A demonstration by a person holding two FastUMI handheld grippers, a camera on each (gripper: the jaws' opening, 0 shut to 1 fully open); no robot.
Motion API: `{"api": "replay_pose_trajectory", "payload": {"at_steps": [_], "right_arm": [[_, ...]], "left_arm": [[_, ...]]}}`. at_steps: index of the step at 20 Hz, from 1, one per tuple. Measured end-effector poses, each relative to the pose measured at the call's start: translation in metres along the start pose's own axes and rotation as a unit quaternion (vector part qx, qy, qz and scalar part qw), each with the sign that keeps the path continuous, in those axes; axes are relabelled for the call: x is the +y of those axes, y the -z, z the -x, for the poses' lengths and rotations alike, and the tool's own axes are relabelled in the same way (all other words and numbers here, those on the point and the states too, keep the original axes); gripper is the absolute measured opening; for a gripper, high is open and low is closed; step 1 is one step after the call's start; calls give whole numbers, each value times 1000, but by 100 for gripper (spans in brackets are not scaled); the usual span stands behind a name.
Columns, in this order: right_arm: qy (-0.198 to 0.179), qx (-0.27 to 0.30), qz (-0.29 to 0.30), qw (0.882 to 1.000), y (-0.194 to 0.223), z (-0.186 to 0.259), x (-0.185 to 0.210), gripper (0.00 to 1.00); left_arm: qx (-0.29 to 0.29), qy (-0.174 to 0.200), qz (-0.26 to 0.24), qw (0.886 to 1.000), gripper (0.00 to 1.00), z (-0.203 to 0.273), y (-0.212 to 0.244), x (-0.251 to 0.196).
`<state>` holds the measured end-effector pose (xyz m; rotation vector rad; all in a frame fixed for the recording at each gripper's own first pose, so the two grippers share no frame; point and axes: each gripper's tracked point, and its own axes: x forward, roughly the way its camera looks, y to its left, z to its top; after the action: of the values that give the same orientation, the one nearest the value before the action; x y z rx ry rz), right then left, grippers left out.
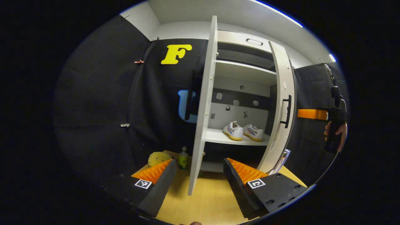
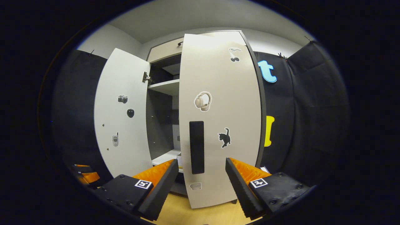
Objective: Grab one shoe with the right hand and put it into the shoe cabinet, grab the other shoe with the left hand and put it into the shoe cabinet; then close the right door with the right hand and the left door with the left hand.
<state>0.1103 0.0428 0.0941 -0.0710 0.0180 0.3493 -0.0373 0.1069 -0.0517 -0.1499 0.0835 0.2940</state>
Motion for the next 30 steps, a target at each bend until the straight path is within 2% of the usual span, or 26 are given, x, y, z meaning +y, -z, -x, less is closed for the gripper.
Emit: {"api": "replay_pose_trajectory", "payload": {"at_steps": [3, 8, 13, 15, 18, 22, 25, 28, 30], "right_arm": [[14, 10, -16, 1000, 12, 12, -4, 98], [26, 47, -30, 998, 36, 24, -14, 98], [55, 52, -43, 996, 44, 38, -32, 98], [64, 60, -61, 994, 52, 44, -35, 98], [70, 78, -92, 990, 65, 52, -38, 98], [87, 88, -111, 986, 76, 59, -48, 98], [95, 96, -119, 984, 85, 62, -54, 98], [120, 99, -127, 980, 94, 67, -68, 98], [130, 98, -140, 977, 94, 77, -74, 98]], "left_arm": [[2, -5, 13, 1000, 95, -2, -6, 26], [-17, -17, -22, 999, 95, -27, -46, 75], [-48, -8, -51, 998, 94, -61, -102, 94], [-58, 13, -44, 997, 94, -79, -124, 91], [-54, 31, -58, 996, 94, -107, -136, 91], [-47, 77, -46, 995, 94, -137, -155, 77], [-49, 90, -44, 994, 93, -141, -165, 71], [-50, 108, -77, 990, 94, -142, -168, 57], [-48, 124, -67, 989, 93, -138, -163, 39]]}}
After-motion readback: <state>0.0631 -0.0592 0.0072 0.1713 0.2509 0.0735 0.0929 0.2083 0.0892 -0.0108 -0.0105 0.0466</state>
